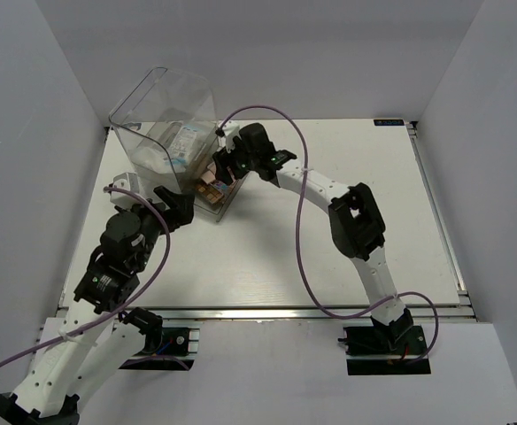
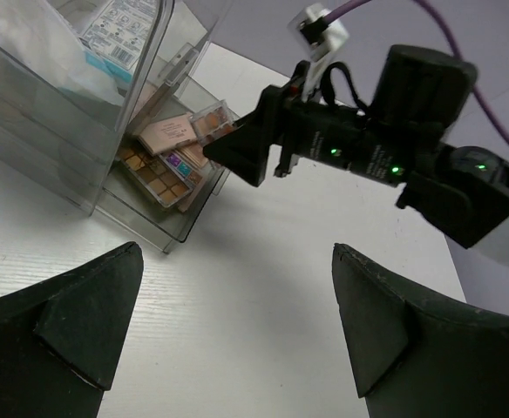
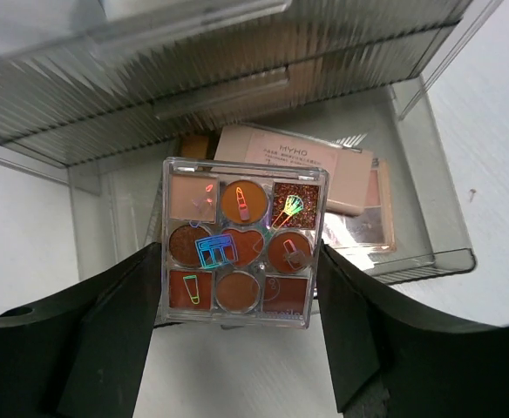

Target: Organize the makeup

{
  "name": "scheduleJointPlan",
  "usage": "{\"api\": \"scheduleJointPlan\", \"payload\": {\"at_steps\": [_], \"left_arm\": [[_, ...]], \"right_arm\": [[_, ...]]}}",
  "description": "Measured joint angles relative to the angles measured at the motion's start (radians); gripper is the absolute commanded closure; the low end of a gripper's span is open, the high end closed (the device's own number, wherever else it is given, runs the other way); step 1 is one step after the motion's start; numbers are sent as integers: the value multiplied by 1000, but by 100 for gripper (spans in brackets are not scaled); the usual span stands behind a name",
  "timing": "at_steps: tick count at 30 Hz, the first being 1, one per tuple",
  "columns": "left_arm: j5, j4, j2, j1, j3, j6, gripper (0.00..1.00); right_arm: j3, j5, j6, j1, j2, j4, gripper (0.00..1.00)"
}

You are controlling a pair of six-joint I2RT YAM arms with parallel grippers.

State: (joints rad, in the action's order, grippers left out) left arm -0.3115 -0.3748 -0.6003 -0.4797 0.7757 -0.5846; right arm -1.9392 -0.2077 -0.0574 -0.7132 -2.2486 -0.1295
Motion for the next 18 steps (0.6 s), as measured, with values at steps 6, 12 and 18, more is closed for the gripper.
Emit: {"api": "scheduleJointPlan", "payload": {"at_steps": [6, 12, 18], "left_arm": [[-8, -11, 13, 0, 0, -3, 2], [-6, -10, -3, 0, 0, -3, 2], [34, 21, -41, 0, 0, -4, 58]], "right_arm": [[-21, 53, -34, -30, -71, -3, 11], [-20, 70, -64, -36, -74, 16, 11], [48, -35, -70, -9, -10, 33, 93]]}}
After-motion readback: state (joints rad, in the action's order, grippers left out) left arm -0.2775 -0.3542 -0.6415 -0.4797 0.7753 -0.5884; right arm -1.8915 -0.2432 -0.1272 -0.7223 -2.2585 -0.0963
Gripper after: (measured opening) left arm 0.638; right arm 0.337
